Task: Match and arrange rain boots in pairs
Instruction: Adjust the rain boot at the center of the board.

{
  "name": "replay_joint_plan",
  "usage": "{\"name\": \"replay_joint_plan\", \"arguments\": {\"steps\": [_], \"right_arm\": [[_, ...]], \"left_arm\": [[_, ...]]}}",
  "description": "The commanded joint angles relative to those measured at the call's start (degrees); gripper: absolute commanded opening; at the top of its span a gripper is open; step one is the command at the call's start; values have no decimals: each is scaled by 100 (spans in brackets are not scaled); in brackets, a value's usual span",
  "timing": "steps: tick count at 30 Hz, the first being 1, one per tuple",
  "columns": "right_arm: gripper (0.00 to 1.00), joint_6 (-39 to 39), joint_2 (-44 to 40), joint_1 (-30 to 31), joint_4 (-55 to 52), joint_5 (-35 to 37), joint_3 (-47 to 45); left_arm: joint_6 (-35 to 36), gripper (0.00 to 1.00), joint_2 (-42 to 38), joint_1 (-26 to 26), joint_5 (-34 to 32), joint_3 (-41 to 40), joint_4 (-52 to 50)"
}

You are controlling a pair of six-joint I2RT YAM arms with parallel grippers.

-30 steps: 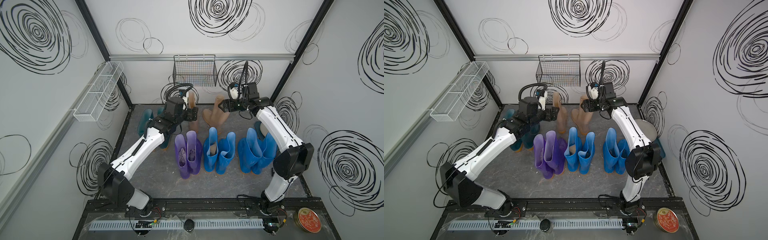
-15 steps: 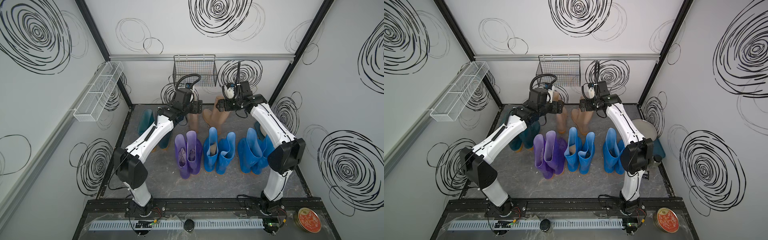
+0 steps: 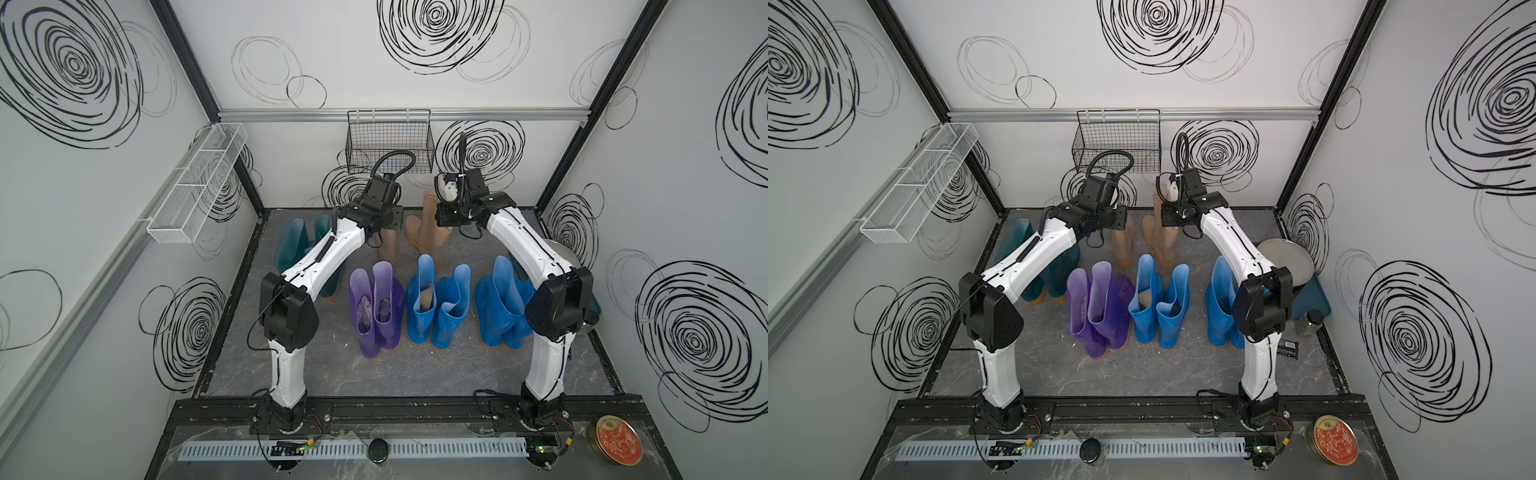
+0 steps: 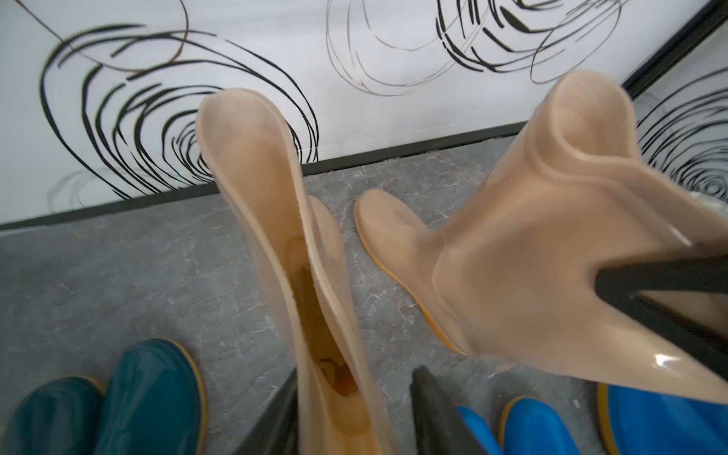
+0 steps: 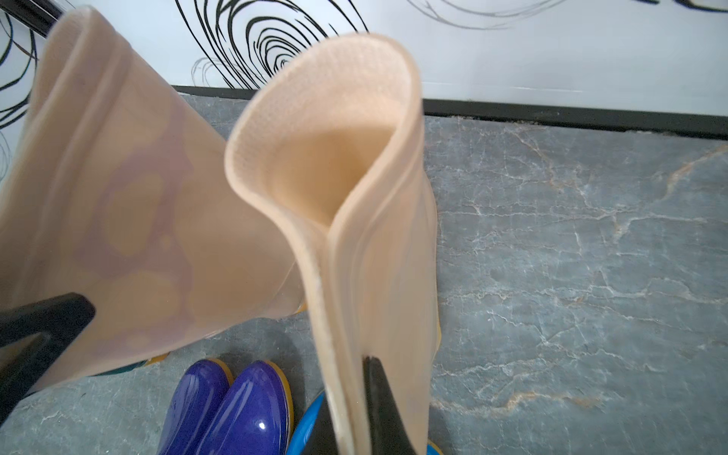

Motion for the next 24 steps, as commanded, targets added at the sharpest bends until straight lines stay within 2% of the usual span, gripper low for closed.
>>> {"name": "replay_joint_plan", "arguments": {"steps": [1, 4, 6, 11, 15, 21, 24], "right_arm": [[0, -237, 128, 100, 731, -240, 153], [0, -321, 292, 168, 972, -384, 312], [0, -216, 445, 192, 1019, -394, 537], [0, 376, 988, 228, 869, -252, 1330], [0, 906, 1435, 280, 673, -373, 1896], [0, 1098, 1644, 369, 630, -455, 2067], [0, 1280, 1685, 301, 654, -622, 2096]], "left_arm": [[55, 19, -5, 7, 137, 173, 119], [34, 2, -99, 28, 131, 71, 310], [-3, 0, -179, 77, 144, -81, 460], [-206, 0, -416, 229, 347, -578, 974], [-186, 0, -388, 287, 501, -632, 1371], [30, 0, -208, 347, 814, -635, 2185], [157, 0, -42, 365, 926, -459, 2230]]}}
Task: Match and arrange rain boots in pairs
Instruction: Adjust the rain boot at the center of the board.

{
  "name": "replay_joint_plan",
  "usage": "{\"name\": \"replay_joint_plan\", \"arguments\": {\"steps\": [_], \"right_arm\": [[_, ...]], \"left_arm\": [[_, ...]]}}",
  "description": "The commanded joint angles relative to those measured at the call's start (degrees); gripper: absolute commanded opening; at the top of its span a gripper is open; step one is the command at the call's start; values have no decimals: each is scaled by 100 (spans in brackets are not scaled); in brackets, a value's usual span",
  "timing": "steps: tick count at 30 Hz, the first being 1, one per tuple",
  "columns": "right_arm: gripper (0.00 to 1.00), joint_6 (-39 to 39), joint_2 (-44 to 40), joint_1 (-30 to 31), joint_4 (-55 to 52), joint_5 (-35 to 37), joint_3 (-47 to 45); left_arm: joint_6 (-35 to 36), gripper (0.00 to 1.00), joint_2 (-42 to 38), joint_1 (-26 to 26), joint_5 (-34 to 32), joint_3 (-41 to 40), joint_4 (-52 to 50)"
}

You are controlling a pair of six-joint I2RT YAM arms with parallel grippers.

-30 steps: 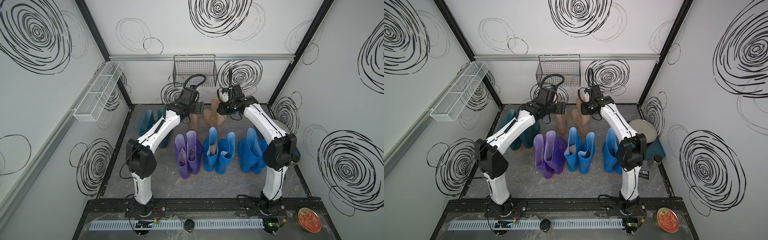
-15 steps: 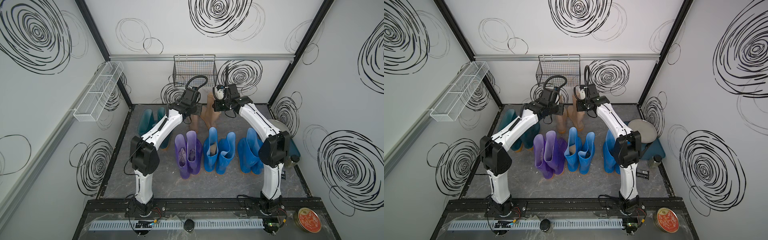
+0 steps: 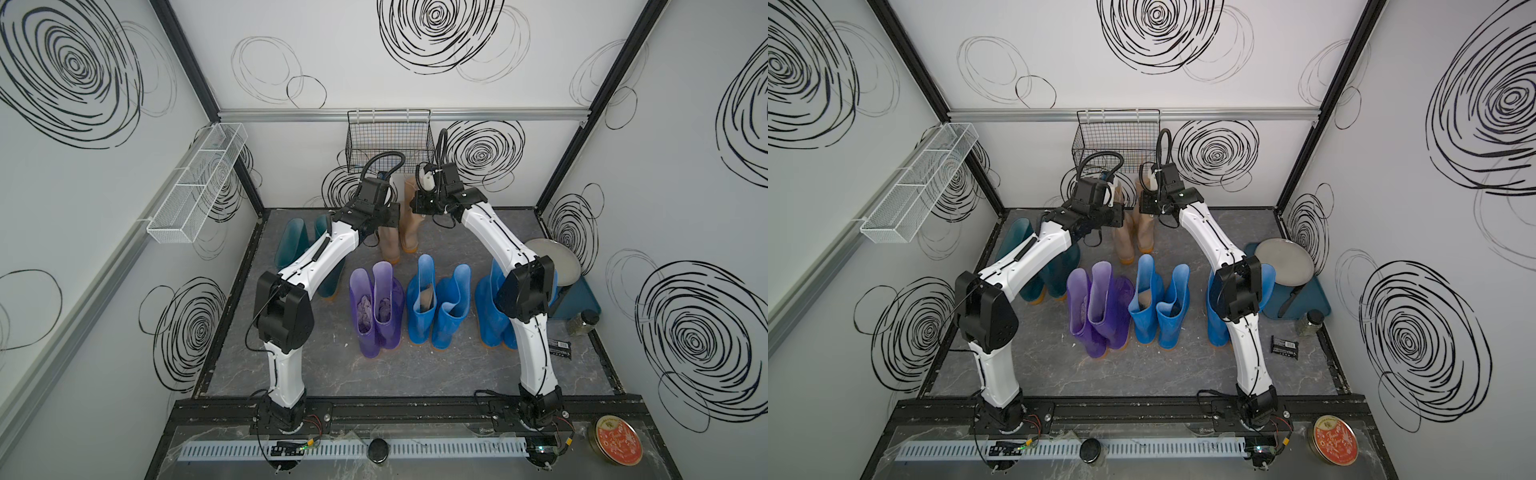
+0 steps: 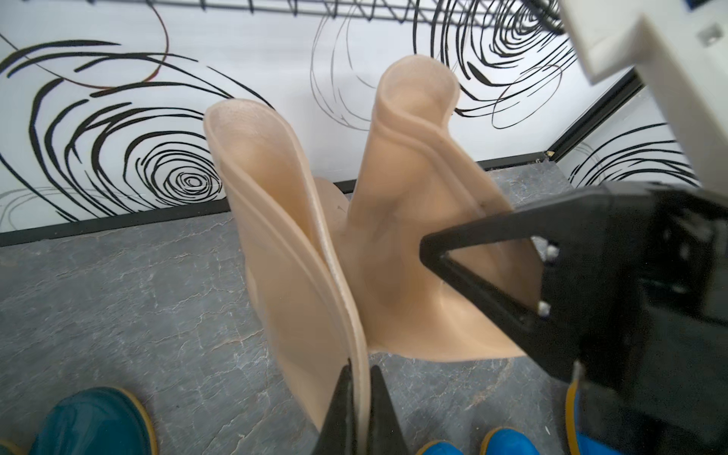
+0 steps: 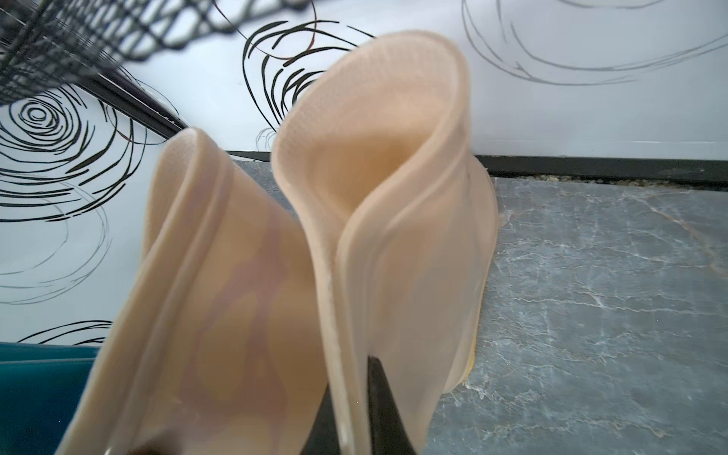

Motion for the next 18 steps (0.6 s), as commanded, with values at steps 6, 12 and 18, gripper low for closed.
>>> {"name": "replay_joint_plan", "arguments": {"steps": [6, 12, 18], "right_arm": [[0, 509, 162, -131, -49, -653, 401], [34, 282, 107, -148, -182, -748, 436], [74, -357, -115, -275, -1002, -256, 941]], "left_arm": [[651, 0, 144, 66, 14, 240, 665], [876, 14, -25, -18, -72, 146, 604], [635, 56, -394, -29, -196, 315, 159]]}}
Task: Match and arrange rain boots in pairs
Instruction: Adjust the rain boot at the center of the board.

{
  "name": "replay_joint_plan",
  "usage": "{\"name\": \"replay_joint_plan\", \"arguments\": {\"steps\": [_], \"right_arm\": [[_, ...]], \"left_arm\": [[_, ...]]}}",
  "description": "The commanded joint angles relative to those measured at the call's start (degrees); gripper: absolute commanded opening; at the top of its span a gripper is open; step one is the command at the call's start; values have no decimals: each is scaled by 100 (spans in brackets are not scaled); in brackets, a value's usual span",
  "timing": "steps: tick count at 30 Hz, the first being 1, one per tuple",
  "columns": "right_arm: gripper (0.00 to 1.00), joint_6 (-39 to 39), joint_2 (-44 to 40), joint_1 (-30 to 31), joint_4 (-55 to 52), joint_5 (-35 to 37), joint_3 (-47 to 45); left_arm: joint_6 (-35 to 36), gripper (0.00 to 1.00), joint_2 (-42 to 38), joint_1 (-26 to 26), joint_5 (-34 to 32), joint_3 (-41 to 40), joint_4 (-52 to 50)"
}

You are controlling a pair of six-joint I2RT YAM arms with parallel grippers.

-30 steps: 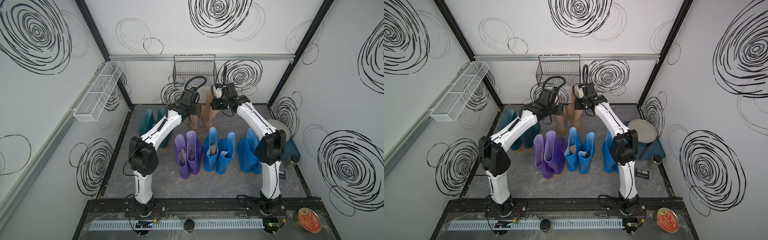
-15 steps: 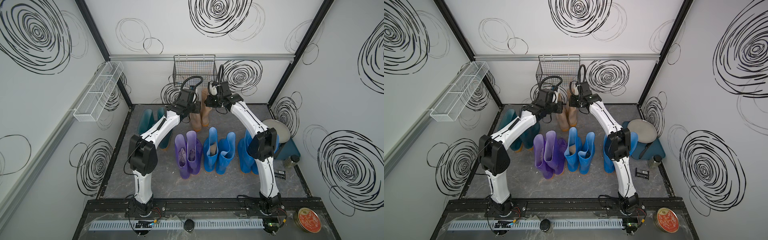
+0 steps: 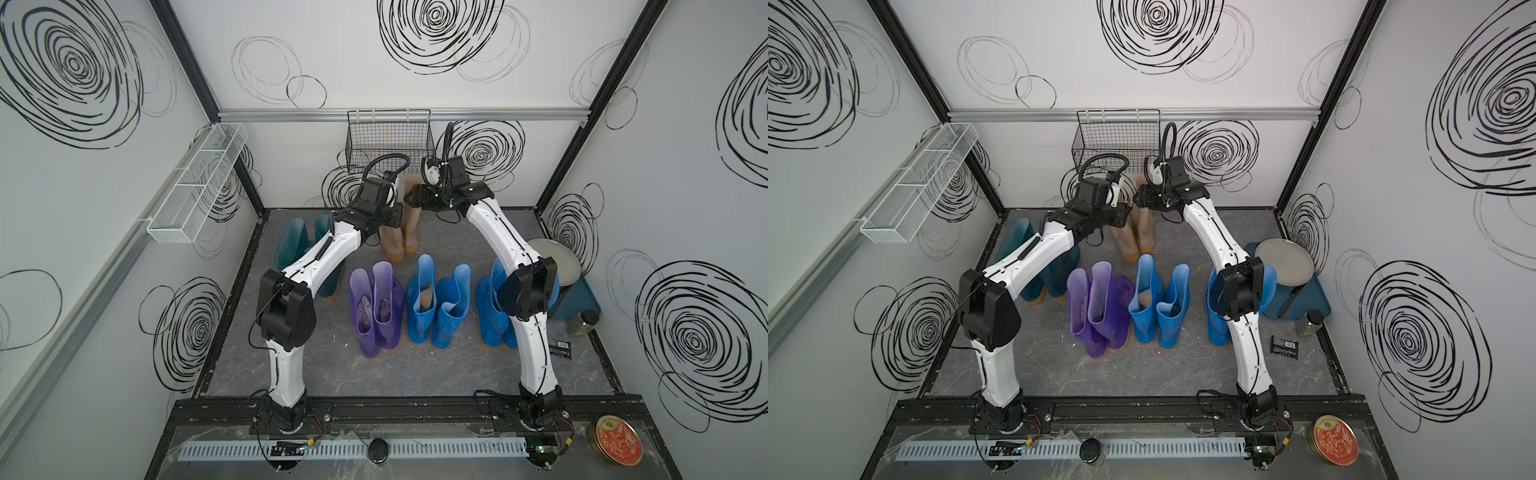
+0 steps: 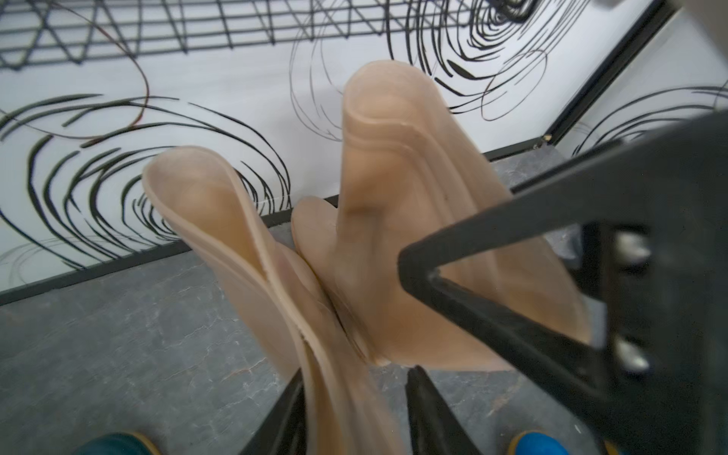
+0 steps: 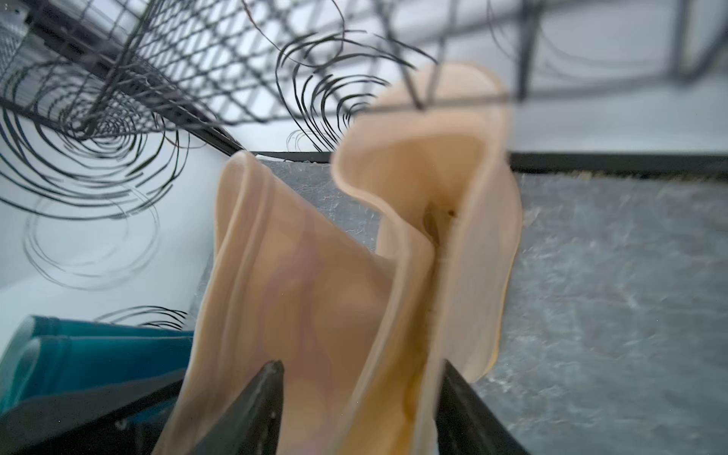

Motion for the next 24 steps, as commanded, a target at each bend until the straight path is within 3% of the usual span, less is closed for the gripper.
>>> {"name": "replay_joint_plan", "arguments": {"steps": [1, 8, 13, 17, 20, 24], "right_arm": [[76, -474, -336, -115, -437, 356, 117], [98, -817, -1313, -313, -830, 830, -211], [100, -1024, -2060, -411, -1823, 1213, -481], [100, -919, -3117, -581, -2477, 1710, -1533], [100, -764, -4143, -838, -2499, 1463, -2815], [100, -527, -5151, -1042, -2757, 1552, -3805]], "left_arm": [[-108, 61, -506, -3, -143, 304, 4], [-250, 75, -1201, -155, -430, 143, -373], [-344, 78, -1742, -314, -675, -262, -657], [-557, 79, -2373, -361, -683, -989, -551], [-636, 80, -2756, -408, -638, -1487, -447], [-597, 80, -2976, -561, -692, -1781, -542]]}}
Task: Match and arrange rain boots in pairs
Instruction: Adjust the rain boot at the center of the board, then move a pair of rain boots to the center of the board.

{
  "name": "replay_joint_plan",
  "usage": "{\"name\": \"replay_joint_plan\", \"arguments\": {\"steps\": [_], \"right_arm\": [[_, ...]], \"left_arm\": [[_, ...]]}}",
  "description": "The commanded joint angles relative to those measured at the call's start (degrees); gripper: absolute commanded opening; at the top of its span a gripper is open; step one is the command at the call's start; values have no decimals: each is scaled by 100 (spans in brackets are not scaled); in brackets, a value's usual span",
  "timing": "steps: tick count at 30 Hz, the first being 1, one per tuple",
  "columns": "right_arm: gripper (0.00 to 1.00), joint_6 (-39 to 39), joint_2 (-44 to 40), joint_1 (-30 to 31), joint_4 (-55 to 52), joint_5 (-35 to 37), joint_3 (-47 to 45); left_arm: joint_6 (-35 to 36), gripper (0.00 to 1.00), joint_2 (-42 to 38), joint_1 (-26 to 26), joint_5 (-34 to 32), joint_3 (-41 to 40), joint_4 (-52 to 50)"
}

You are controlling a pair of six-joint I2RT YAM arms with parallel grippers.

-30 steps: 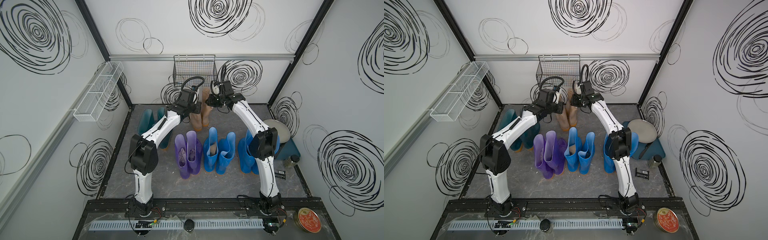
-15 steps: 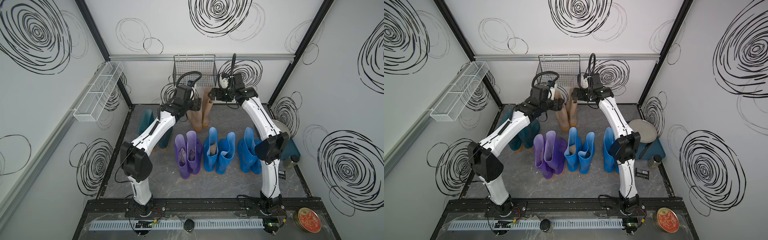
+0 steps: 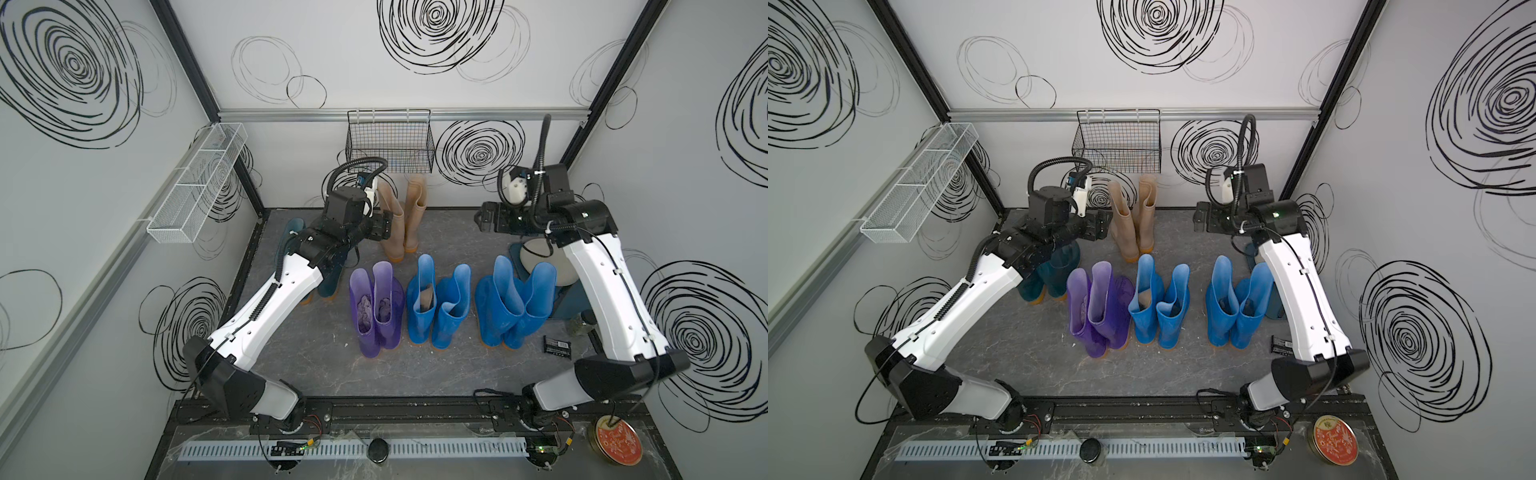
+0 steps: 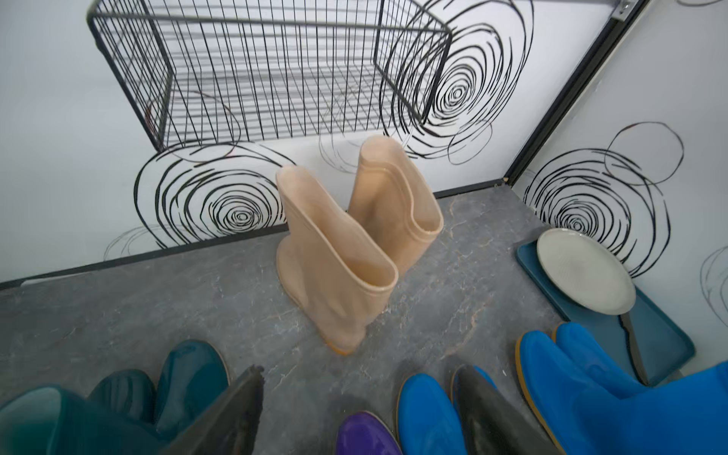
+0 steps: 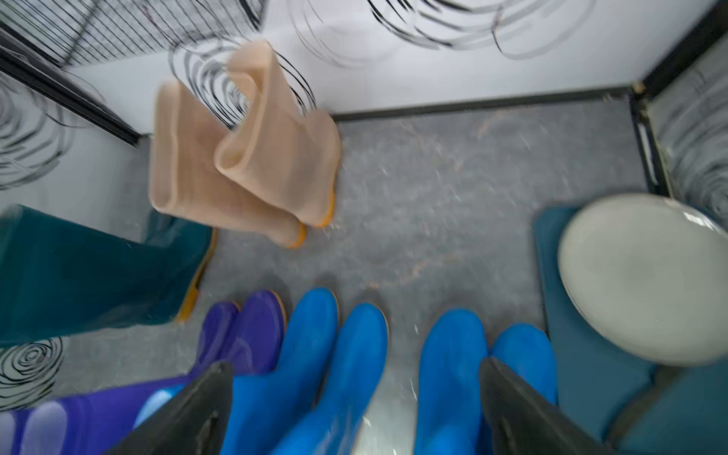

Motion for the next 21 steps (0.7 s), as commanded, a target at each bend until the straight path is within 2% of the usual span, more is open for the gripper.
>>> {"name": "replay_joint_plan", "arguments": {"steps": [1, 7, 13, 17, 21], "right_arm": [[100, 252, -572, -118, -561, 159, -561], [100, 527, -1275, -241, -805, 37, -1295], [100, 834, -1519, -255, -823, 344, -1974], [88, 950, -1589, -249, -774, 397, -2135], [83, 949, -1476, -249, -749, 342, -2196]], "left_arm": [[-67, 80, -175, -162, -85, -179, 51], [-28, 81, -300, -253, -84, -307, -28], [34, 81, -372, -247, -143, -352, -142], [61, 81, -460, -213, -201, -477, -150], [35, 82, -480, -184, -196, -537, -143]]}}
